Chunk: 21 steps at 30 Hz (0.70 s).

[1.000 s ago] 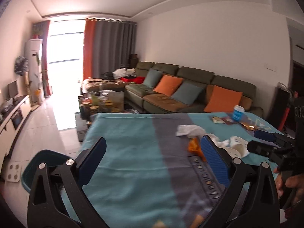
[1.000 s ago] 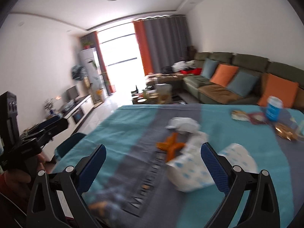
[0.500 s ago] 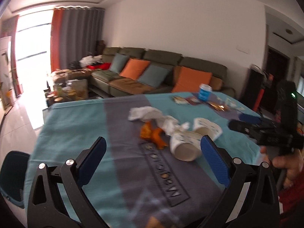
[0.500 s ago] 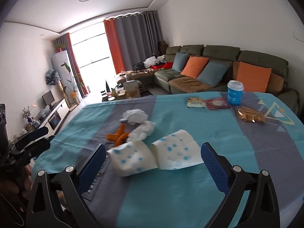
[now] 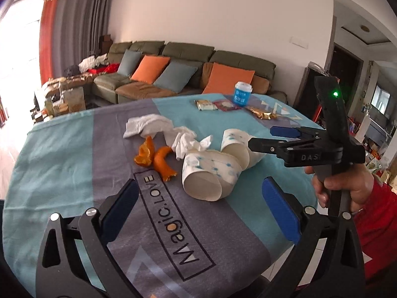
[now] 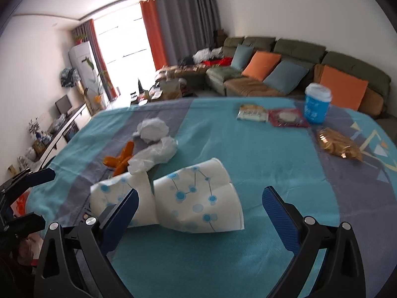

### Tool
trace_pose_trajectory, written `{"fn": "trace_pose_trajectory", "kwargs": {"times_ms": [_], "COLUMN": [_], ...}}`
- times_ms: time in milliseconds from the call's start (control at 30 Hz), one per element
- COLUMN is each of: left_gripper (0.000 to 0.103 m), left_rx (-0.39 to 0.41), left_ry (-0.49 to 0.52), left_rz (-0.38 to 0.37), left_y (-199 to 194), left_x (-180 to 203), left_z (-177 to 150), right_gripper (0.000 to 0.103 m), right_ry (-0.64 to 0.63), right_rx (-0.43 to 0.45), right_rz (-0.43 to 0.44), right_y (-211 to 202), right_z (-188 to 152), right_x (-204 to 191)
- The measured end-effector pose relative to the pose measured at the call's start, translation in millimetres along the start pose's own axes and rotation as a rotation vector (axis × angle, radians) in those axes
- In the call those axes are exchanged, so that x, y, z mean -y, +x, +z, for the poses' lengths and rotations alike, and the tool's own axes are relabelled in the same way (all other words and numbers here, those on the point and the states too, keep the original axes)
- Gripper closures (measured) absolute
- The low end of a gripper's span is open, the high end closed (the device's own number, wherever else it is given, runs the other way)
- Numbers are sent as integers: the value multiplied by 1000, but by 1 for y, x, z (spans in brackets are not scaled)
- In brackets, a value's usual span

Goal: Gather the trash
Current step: 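Grasp a white paper cup with the left tool while the right tool grasps another cup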

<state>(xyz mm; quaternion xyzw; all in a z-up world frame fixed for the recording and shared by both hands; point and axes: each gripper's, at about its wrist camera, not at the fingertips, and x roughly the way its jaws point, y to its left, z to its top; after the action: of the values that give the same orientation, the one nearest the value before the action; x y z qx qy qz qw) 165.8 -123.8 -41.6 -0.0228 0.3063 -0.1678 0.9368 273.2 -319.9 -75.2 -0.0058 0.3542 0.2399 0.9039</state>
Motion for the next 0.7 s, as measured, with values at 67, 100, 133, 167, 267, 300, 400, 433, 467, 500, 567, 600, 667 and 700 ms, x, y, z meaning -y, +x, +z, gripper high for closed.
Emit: {"fn": "trace_pose_trajectory", "kwargs": {"times_ms": [67, 100, 133, 167, 267, 300, 400, 433, 467, 500, 567, 600, 667, 700], "left_gripper": [6, 5, 5, 5, 5, 5, 5, 6, 5, 6, 5, 5, 6, 6], "left_rx": [-12, -16, -18, -22, -33, -40, -47, -55, -65, -68, -69, -74, -80, -96], "left_ry": [-2, -1, 1, 2, -7, -9, 5, 14, 25, 34, 54, 58, 66, 74], "left_rz": [-3, -3, -6, -7, -11, -12, -13, -13, -17, -18, -12, -12, -15, -15], "left_y": [6, 7, 9, 11, 19, 24, 34, 38, 42, 46, 53, 56, 63, 68], "left_x": [1, 3, 3, 4, 5, 5, 8, 10, 12, 13, 15, 15, 16, 16], "left_z": [-1, -1, -1, -2, -2, -2, -1, -1, 0, 0, 2, 3, 5, 6], "right_gripper": [7, 7, 7, 7, 8, 13, 26, 27, 27, 27, 27, 27, 27, 27], "right_ry": [-5, -9, -17, -22, -24, -21, -6, -3, -3, -1, 4, 7, 19, 28], "right_rx": [-15, -22, -33, -41, -51, -63, -91, -100, -99, -99, -97, -98, -93, -90], "right_rz": [19, 23, 25, 26, 29, 35, 54, 58, 60, 64, 67, 69, 72, 76], "right_y": [7, 10, 14, 17, 21, 23, 29, 31, 31, 31, 31, 31, 30, 29], "right_z": [1, 1, 1, 0, 1, 0, -3, -4, -4, -4, -4, -4, -4, -4], "right_x": [2, 2, 1, 1, 3, 4, 9, 10, 10, 10, 11, 12, 14, 16]}}
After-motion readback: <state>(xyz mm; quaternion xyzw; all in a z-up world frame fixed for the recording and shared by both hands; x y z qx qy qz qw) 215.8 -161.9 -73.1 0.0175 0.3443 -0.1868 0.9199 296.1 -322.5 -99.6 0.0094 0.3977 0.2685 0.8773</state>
